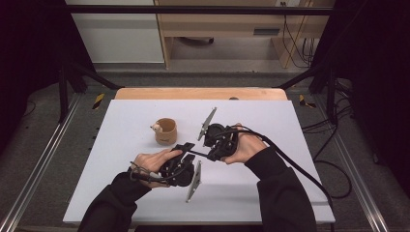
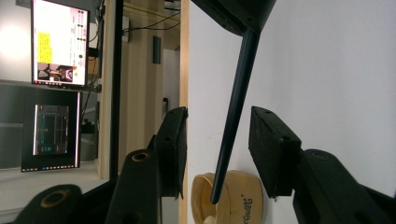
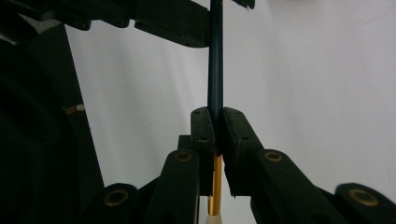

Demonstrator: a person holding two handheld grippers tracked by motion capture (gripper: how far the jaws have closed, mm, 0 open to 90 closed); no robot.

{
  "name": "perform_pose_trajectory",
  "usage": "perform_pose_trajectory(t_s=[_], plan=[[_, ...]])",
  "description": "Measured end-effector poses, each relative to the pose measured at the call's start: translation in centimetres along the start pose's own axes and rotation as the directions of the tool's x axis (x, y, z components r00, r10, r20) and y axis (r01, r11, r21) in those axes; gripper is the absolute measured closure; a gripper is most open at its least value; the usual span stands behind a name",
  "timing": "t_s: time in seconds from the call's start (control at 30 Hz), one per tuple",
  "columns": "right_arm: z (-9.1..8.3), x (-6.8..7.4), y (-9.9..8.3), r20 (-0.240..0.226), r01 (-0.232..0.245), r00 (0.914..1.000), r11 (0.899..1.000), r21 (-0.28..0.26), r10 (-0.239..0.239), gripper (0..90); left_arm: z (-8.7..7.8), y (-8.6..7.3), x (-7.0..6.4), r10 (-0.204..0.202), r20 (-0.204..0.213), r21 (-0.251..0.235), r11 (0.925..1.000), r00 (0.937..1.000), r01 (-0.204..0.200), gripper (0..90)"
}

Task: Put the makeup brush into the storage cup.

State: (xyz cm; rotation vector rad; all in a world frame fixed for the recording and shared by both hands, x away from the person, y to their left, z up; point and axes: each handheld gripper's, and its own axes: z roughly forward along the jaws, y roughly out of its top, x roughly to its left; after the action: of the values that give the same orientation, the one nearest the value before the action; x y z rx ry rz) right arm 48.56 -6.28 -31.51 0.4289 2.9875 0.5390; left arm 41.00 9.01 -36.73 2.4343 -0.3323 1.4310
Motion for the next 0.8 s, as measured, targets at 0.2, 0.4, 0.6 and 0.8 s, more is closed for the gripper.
perform_pose_trajectory(t_s=[0.2,0.4,0.6,0.8], plan=[[-0.02,0.08,0.08,-0.005,0.007,1.0000,1.000,0.006,-0.007,83.5,0.42,0.44,-0.38,0.027,0.008,-0.011,0.9996,0.9996,-0.027,61.6],[-0.03,0.21,0.26,-0.013,0.014,0.9998,1.000,0.008,-0.014,83.5,0.46,0.72,-0.62,0.043,0.011,-0.008,0.9990,0.9990,-0.043,66.5],[-0.03,0.41,0.45,-0.030,0.013,0.9995,1.000,0.009,-0.012,83.5,0.48,0.73,-0.74,0.048,0.016,-0.016,0.9987,0.9987,-0.048,71.6],[-0.22,0.44,0.55,-0.040,0.022,0.9990,1.000,0.002,-0.022,83.5,0.47,0.89,-0.89,0.073,0.020,-0.009,0.9973,0.9971,-0.073,75.8]])
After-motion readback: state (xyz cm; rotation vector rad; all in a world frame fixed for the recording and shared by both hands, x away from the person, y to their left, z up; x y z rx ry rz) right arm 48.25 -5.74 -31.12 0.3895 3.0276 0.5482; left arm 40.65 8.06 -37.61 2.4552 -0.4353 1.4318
